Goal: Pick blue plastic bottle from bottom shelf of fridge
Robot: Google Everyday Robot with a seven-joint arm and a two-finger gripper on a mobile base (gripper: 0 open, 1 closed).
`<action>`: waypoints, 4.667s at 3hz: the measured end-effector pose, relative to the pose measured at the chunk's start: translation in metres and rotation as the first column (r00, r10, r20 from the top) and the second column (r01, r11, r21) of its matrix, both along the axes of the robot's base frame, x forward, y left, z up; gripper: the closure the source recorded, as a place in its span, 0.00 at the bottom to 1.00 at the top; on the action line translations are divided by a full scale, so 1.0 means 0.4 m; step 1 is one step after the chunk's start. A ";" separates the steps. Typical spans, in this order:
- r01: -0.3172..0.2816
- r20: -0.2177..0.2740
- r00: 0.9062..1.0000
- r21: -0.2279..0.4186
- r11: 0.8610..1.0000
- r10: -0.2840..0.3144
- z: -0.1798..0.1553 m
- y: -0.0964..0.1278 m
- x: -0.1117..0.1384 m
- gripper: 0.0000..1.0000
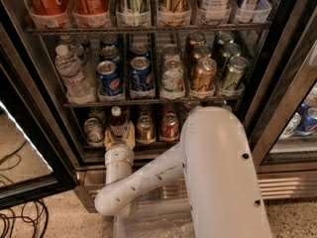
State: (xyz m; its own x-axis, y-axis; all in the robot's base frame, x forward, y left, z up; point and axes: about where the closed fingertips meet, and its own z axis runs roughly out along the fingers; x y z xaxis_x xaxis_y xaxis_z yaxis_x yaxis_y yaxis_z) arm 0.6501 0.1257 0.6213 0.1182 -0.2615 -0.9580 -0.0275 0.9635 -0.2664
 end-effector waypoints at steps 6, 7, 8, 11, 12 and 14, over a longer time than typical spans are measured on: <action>0.007 -0.013 1.000 0.015 1.000 -0.007 -0.013 0.005 0.025 0.81; -0.003 -0.006 1.000 0.015 1.000 0.003 -0.020 0.021 0.028 1.00; -0.013 0.038 0.999 0.019 1.000 0.012 0.000 0.039 0.034 1.00; -0.056 0.147 0.988 0.027 0.998 0.051 0.056 0.080 0.016 1.00; -0.070 0.167 0.984 0.024 0.997 0.065 0.051 0.092 0.004 1.00; -0.093 0.221 0.972 0.041 0.995 0.081 0.054 0.112 0.003 1.00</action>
Offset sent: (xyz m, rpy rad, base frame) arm 0.0086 -0.0147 0.0064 0.0222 -0.0362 -0.0693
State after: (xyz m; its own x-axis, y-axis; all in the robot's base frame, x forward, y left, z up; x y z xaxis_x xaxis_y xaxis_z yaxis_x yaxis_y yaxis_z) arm 0.6513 0.1707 0.6428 0.3463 -0.1924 -0.9182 -0.0585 0.9724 -0.2258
